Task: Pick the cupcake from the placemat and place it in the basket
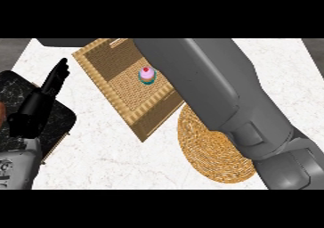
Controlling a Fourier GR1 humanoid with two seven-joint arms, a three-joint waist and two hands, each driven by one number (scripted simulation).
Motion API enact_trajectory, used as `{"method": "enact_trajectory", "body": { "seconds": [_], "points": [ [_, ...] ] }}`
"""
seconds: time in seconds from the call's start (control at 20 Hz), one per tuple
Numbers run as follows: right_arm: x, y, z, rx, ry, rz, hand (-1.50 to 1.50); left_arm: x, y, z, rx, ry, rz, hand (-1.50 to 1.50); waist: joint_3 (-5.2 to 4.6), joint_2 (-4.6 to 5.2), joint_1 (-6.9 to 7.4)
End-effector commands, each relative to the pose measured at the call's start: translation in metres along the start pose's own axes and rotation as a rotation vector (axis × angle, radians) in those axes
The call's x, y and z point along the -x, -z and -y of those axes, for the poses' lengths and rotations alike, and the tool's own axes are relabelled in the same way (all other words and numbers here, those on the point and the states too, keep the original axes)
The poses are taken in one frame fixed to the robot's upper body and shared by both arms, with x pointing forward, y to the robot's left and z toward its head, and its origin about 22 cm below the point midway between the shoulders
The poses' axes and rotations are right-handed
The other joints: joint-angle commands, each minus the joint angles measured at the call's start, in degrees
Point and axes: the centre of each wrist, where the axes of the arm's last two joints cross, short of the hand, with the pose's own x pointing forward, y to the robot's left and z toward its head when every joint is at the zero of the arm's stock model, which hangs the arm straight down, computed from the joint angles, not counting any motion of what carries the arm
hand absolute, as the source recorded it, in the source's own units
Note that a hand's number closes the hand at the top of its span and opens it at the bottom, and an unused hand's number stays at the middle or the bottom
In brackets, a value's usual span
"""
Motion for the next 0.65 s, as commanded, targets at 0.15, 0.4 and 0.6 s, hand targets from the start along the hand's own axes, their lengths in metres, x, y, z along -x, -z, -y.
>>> {"method": "enact_trajectory", "body": {
  "seconds": [0.15,0.4,0.6],
  "points": [
    [0.007,0.011,0.035,0.293,0.398,-0.12,-1.5,0.004,-0.009,0.004,-0.019,-0.003,-0.014,0.0,0.09,-0.62,-1.76],
    [0.026,0.019,0.041,0.43,0.506,-0.154,-1.5,0.014,-0.009,-0.011,-0.042,0.004,-0.048,0.0,0.08,-1.02,-3.91],
    [0.066,0.036,0.062,0.501,0.553,-0.204,-1.5,0.013,-0.02,-0.015,-0.055,0.026,-0.06,0.0,0.19,-1.68,-5.09]
  ]
}}
